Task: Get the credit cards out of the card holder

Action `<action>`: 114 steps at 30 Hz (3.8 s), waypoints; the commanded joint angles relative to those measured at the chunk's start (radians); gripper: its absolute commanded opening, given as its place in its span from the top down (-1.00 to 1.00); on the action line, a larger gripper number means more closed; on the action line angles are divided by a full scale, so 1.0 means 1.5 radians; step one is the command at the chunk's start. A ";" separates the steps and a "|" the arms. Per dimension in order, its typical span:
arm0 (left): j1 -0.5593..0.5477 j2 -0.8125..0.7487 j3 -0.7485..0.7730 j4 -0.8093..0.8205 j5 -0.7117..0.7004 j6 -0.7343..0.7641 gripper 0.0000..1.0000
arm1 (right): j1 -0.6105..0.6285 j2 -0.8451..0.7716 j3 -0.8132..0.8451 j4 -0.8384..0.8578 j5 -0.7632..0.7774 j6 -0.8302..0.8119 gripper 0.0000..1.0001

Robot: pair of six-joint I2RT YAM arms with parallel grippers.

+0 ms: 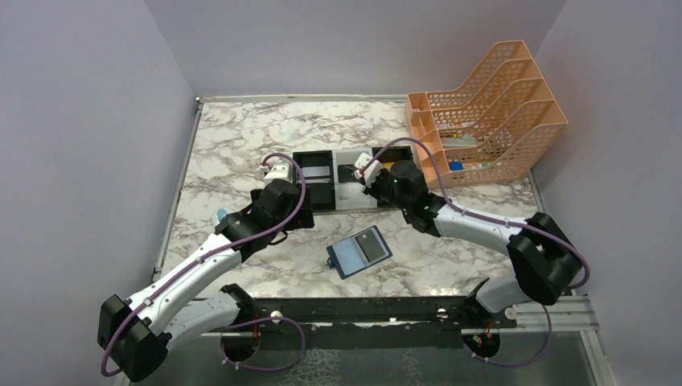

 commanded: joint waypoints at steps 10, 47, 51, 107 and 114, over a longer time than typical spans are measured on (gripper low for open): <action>0.005 -0.007 0.019 -0.030 -0.115 0.094 -0.99 | 0.002 0.204 0.180 -0.049 0.092 -0.191 0.98; 0.005 0.022 0.037 -0.066 -0.138 0.094 -0.99 | 0.002 0.369 0.257 -0.022 0.122 -0.394 0.91; 0.005 0.030 0.040 -0.072 -0.139 0.094 -0.99 | 0.002 0.366 0.259 -0.029 0.121 -0.390 0.82; -0.179 0.173 -0.084 0.425 0.199 -0.210 -0.56 | -0.007 -0.209 -0.203 -0.181 -0.005 0.733 0.37; -0.196 0.184 -0.136 0.515 0.181 -0.267 -0.51 | -0.007 -0.158 -0.208 -0.148 -0.111 0.742 0.55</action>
